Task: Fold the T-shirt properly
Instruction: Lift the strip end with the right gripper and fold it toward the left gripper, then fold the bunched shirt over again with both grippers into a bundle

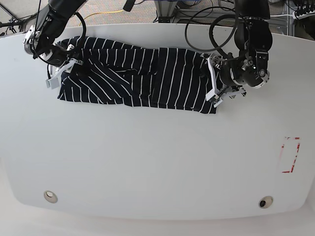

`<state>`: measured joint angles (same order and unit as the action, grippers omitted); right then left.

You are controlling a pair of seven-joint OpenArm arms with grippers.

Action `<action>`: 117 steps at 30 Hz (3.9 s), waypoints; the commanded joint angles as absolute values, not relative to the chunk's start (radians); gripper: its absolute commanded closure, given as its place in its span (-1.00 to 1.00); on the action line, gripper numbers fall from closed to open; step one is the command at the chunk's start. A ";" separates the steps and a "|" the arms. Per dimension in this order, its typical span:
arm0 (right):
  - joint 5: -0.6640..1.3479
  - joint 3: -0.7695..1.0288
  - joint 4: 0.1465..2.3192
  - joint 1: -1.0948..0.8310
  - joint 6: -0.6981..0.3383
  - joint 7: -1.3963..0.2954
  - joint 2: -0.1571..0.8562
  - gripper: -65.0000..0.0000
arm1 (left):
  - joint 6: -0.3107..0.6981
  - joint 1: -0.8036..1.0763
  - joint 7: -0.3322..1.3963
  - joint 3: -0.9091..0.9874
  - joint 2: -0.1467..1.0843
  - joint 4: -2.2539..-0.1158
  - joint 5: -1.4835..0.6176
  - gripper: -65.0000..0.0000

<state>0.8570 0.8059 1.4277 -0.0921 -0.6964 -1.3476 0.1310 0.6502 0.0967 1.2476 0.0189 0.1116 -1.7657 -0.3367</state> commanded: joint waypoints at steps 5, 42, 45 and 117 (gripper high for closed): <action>0.862 0.806 1.590 -0.105 -0.698 -1.349 0.143 1.00 | 0.645 0.084 1.239 0.019 0.114 -1.759 -0.349 -0.13; 0.766 0.300 1.873 0.073 -0.627 -1.340 -0.085 0.95 | 0.584 -0.111 1.234 0.021 -0.114 -1.442 -0.236 -0.13; 0.769 0.291 1.822 0.090 -0.627 -1.296 -0.093 0.87 | 0.584 -0.111 1.234 0.021 -0.116 -1.446 -0.236 -0.13; 0.656 0.200 1.830 0.018 -0.633 -1.127 0.065 -0.50 | 0.698 0.008 1.182 0.031 0.302 -1.850 -0.641 -0.12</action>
